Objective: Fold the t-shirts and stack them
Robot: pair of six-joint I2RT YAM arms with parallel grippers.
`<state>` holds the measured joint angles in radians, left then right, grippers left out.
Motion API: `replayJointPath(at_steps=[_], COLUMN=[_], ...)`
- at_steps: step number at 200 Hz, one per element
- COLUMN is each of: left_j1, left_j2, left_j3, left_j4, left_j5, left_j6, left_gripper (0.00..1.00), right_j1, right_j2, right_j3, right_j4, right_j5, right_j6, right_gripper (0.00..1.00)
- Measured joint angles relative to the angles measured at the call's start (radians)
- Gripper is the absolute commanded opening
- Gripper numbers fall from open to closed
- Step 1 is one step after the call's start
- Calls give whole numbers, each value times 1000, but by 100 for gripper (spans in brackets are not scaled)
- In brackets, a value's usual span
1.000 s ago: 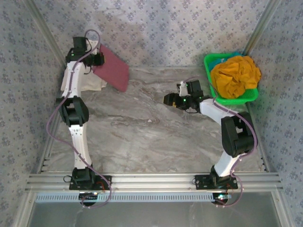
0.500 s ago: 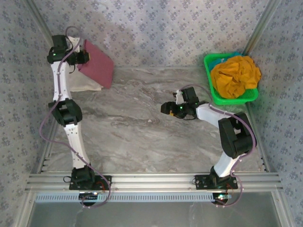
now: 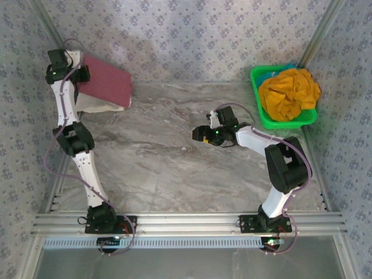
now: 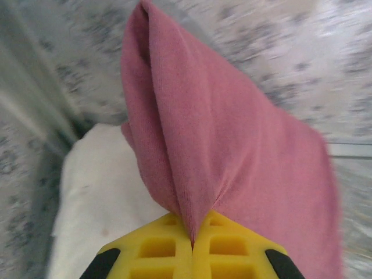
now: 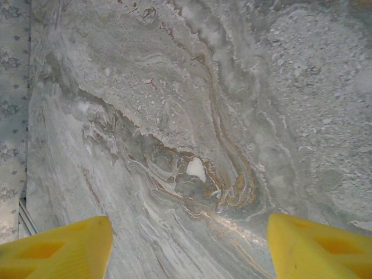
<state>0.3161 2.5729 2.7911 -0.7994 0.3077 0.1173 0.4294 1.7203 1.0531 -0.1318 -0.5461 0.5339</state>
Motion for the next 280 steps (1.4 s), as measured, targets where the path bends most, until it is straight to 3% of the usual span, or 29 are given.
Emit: replayJointPath(at_steps=[7,10,14,54,88,103,134,157,189,211,235,257,280], left_j1=[5,7,10,20,12,-1,-82,-174,-309,-391,-419,-423,-422], left_j2=[19,29,39,83,34,-81,-454,-756,-1177,-1330,-1363,-1338,-1284], left_j3=[0,0,0,0,-62,-271,-908,-1355,-1894,-2132,-2333,-2388,-2389], left_j4=[12,18,25,47,63,137,426,676,955,1091,1212,1215,1302], left_j5=[-37,-56,-79,-275,-304,-298,-270,-244,-322,-437,-513,-552,-563], left_j6=[11,12,22,66,25,-1,-79,-170,-241,-262,-257,-234,-214], left_gripper=[74,95,99,100,100,100,100,100,100,100,100,100,100], right_j1=[2,2,2,2,3,3,-5,-13,-36,-91,-184,-235,-285], right_j2=[0,0,0,0,0,-6,-59,-143,-328,-450,-532,-569,-557], right_j3=[3,4,6,15,32,47,66,61,-52,-191,-347,-498,-597], right_j4=[-2,-3,-5,-11,-24,-32,-48,-50,18,84,150,264,357], right_j5=[0,0,0,2,31,63,174,329,549,651,751,838,850], right_j6=[0,0,0,0,-20,-47,-126,-205,-316,-358,-373,-425,-466], right_gripper=[73,73,73,73,74,75,83,96,100,100,100,100,100])
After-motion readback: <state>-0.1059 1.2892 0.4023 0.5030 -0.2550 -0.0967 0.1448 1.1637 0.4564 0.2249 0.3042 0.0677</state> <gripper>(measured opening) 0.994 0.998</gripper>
